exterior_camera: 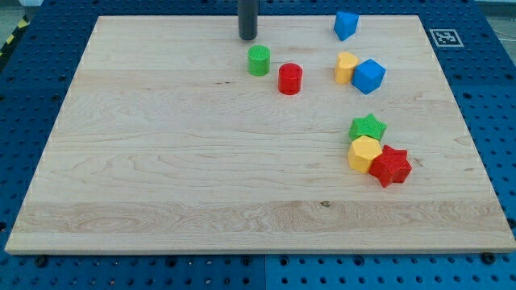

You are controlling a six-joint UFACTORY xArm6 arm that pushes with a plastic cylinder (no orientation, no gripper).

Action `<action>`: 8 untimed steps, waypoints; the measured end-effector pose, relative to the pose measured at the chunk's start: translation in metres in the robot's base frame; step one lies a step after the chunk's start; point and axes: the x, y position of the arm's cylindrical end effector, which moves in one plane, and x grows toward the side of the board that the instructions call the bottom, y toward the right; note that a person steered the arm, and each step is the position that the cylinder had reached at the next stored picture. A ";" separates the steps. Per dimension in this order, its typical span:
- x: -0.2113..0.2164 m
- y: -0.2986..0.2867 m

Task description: Move the arm left to the green star

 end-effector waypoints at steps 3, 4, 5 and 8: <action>0.012 -0.062; 0.012 -0.065; 0.012 -0.065; 0.051 -0.065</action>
